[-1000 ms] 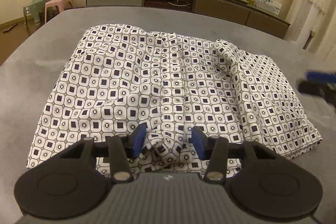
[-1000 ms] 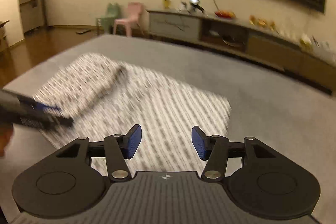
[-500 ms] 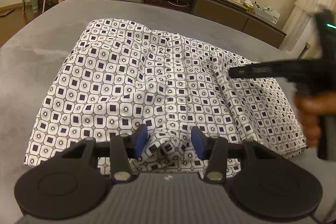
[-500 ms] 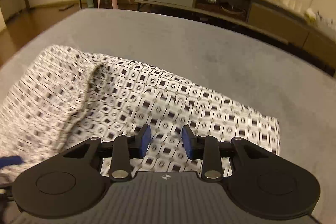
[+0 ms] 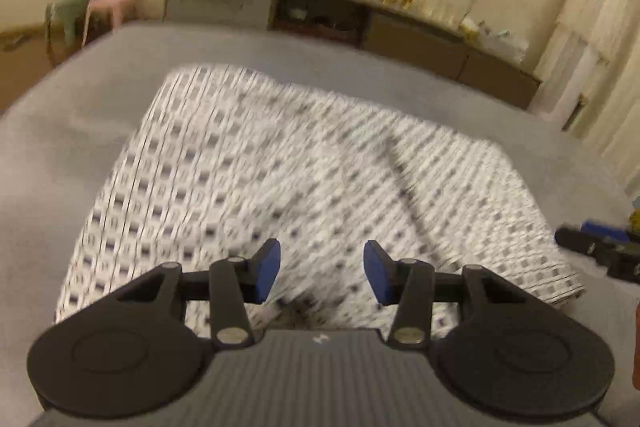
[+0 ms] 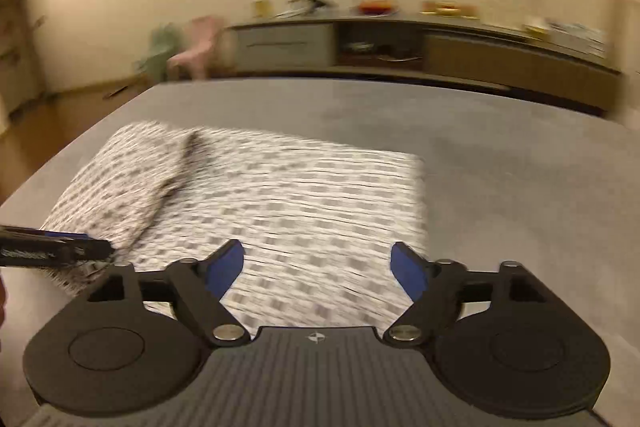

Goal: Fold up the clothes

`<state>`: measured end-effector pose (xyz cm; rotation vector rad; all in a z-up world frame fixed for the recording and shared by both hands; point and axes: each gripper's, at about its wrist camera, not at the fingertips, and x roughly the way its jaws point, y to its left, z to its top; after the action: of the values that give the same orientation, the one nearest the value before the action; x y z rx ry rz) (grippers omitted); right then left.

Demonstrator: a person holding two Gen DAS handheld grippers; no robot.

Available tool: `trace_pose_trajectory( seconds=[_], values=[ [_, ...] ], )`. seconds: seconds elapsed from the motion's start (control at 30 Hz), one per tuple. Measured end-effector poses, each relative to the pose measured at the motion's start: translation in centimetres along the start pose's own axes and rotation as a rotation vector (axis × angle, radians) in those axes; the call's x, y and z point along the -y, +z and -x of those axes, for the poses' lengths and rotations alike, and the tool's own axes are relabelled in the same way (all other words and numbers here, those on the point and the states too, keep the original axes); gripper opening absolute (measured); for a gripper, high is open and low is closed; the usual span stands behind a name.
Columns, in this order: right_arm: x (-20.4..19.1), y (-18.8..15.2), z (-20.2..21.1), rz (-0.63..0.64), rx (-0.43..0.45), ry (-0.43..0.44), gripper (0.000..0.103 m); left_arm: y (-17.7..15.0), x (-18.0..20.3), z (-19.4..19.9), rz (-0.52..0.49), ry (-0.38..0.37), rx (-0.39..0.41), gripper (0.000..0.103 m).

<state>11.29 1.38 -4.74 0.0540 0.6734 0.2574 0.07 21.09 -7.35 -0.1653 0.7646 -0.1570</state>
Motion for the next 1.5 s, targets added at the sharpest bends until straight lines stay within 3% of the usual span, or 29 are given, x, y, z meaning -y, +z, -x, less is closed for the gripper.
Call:
trace_pose_trajectory(
  seconds=[0.17,0.27,0.37,0.47,0.6,0.63,0.67,0.77,0.83,0.93,1.07,1.1,1.13,1.2,1.3,1.37,1.4,1.43,1.5],
  values=[
    [2.3,-2.5,0.3,-0.082,-0.034,-0.027,0.082,1.0,4.3,0.7,-0.110,-0.114,0.031,0.046],
    [1.8,-3.5,-0.4,-0.046,-0.036,-0.023,0.080,0.6,7.4,-0.7,-0.206,-0.147,0.000,0.047],
    [1.6,-4.1,-1.0,-0.011,-0.037,-0.029,0.078,-0.8,9.1,-3.9,-0.278,-0.056,-0.094,0.042],
    [2.0,-4.3,-1.1,-0.003,-0.025,-0.037,0.078,-1.7,9.0,-4.9,-0.284,-0.012,-0.102,0.043],
    [3.0,-3.9,-1.2,-0.042,-0.017,-0.021,0.078,0.4,8.8,-3.6,-0.234,-0.028,-0.099,0.042],
    [2.8,-3.9,-1.3,-0.026,-0.013,-0.018,0.072,1.0,8.8,-3.2,-0.219,-0.035,-0.093,0.045],
    [2.3,-4.0,-1.5,0.003,-0.008,-0.011,0.050,1.7,8.7,-2.8,-0.205,-0.042,-0.087,0.047],
    [0.6,-4.0,-1.4,0.111,0.017,-0.013,0.016,5.4,10.5,-2.8,-0.211,-0.097,-0.073,0.060],
    [-0.3,-4.0,-1.0,0.176,0.055,-0.039,0.011,7.3,12.8,-4.4,-0.270,-0.139,-0.110,0.071],
    [-1.3,-4.2,0.1,0.272,0.126,-0.066,0.009,9.2,16.3,-8.8,-0.389,-0.155,-0.211,0.073],
    [-3.1,-4.9,1.0,0.391,0.198,-0.075,0.008,8.8,20.3,-14.3,-0.538,-0.142,-0.339,0.072],
    [-3.4,-4.9,1.1,0.402,0.204,-0.070,0.008,8.4,21.0,-15.2,-0.572,-0.128,-0.361,0.065],
    [-3.6,-5.0,1.1,0.405,0.206,-0.064,0.008,8.0,21.3,-16.1,-0.611,-0.092,-0.379,0.037],
    [-3.3,-4.8,1.0,0.379,0.199,-0.053,0.008,7.3,21.5,-17.4,-0.668,-0.038,-0.403,0.012],
    [-2.3,-3.9,1.1,0.275,0.150,-0.026,0.019,7.9,20.3,-17.5,-0.574,-0.066,-0.391,0.004],
    [-1.0,-3.0,2.0,0.136,0.079,0.025,0.075,9.1,19.7,-17.2,-0.441,-0.135,-0.395,0.003],
    [-0.3,-2.6,2.6,0.070,0.065,0.058,0.085,9.5,19.8,-17.1,-0.397,-0.162,-0.395,0.003],
    [0.4,-2.2,3.2,0.006,0.060,0.094,0.091,9.8,20.0,-17.0,-0.356,-0.187,-0.394,0.003],
    [1.5,-1.7,3.7,-0.050,0.053,0.094,0.091,10.5,21.2,-16.7,-0.339,-0.208,-0.372,0.002]
  ],
)
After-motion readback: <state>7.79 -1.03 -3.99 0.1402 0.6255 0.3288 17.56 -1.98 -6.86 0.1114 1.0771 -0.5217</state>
